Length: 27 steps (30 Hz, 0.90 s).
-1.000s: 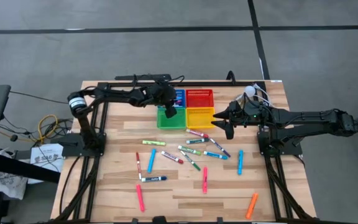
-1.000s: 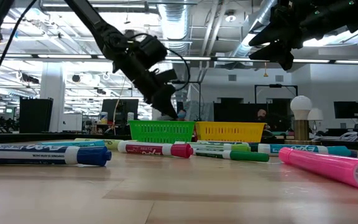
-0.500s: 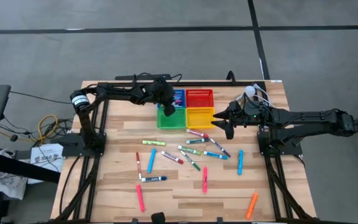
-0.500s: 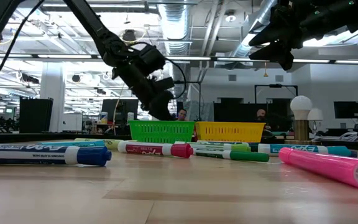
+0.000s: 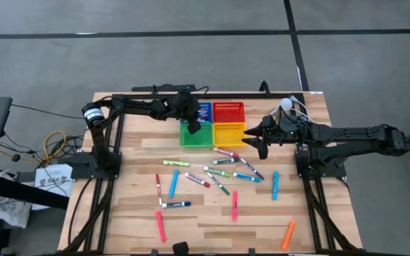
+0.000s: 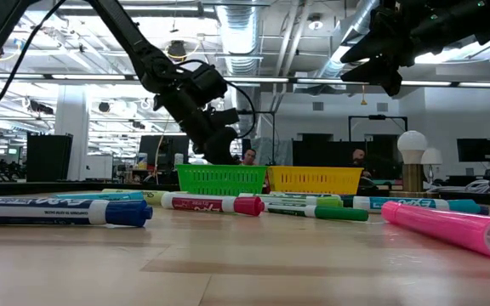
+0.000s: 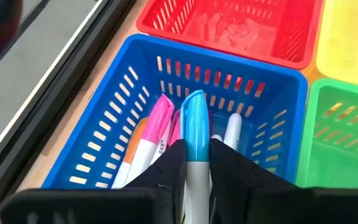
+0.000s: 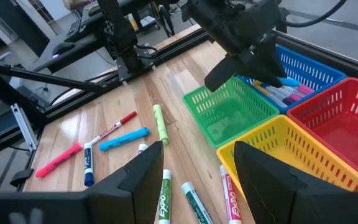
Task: Pick & Place Markers
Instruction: Put the small light blue marker into the blue bin, then put the medium red marker into the green bin
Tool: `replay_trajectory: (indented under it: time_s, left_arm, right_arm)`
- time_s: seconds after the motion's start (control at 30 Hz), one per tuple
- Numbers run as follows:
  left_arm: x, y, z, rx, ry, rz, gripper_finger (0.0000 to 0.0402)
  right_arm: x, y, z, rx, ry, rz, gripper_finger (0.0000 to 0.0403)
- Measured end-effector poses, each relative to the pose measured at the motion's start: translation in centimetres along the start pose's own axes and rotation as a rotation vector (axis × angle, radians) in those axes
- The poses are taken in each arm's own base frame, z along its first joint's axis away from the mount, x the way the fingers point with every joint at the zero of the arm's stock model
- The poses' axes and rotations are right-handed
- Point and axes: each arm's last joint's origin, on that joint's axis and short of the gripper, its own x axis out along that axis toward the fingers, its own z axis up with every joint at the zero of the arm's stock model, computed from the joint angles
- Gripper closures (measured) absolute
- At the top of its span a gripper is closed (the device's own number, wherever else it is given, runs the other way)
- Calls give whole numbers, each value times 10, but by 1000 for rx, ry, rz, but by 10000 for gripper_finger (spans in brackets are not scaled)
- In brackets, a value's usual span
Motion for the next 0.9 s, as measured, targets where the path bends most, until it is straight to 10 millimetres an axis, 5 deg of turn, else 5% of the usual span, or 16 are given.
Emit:
replay_trajectory:
  time_s: [0.6,0.77,0.9]
  left_arm:
    - [-3,0,2,-10,-2,25,248]
    - [-31,-2,23,-56,-99,32,231]
    - [-75,-9,48,-144,-239,18,229]
  right_arm:
    - [0,0,0,1,0,0,217]
    - [0,0,0,1,0,0,217]
    - [0,0,0,1,-1,0,217]
